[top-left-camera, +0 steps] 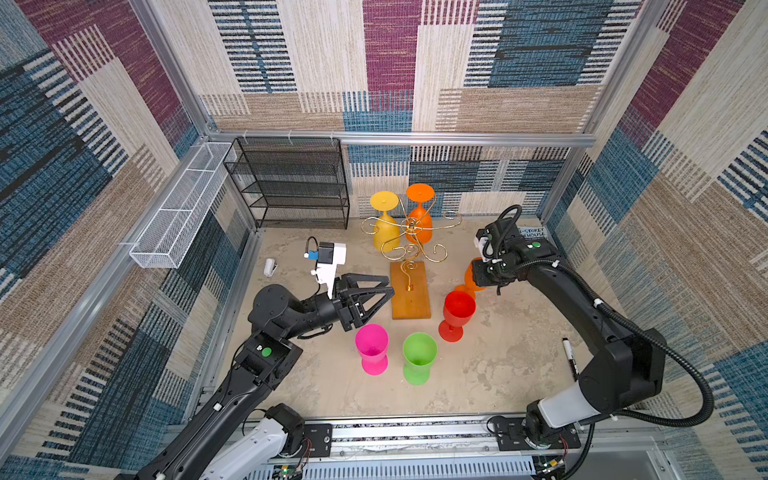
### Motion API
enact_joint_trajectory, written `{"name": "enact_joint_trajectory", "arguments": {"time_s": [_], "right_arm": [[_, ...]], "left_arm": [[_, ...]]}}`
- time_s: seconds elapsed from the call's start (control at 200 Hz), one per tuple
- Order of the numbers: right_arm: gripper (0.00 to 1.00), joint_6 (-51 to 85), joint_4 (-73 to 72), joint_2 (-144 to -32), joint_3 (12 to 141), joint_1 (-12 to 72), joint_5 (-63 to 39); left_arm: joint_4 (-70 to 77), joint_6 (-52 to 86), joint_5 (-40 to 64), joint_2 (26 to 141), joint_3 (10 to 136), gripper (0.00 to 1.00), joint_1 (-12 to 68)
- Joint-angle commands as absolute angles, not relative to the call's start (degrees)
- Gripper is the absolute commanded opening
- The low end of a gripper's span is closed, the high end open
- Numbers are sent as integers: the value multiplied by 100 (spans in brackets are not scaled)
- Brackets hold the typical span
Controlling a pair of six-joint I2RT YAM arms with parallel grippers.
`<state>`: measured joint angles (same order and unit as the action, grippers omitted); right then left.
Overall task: Take the wine glass off the wine glass rack
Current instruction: Place the wine glass at the top-right of the table.
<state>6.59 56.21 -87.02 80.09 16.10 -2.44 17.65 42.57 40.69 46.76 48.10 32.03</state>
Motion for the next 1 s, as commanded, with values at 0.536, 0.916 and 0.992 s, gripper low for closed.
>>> {"name": "enact_joint_trajectory", "arguments": {"time_s": [0.536,0.916,0.992], "right_arm": [[30,875,5110,-7704,7576,1616,-445],[48,1571,3816,-5601,6886,1613,-627],[51,1652,3474,-5208,6611,1611,-654]], "left_arm": [[1678,4192,3775,4677,4996,57,3195],[1190,4501,3640,5194,6000,57,2292],[1465,4972,3804,5501,6144,57,1765]]}}
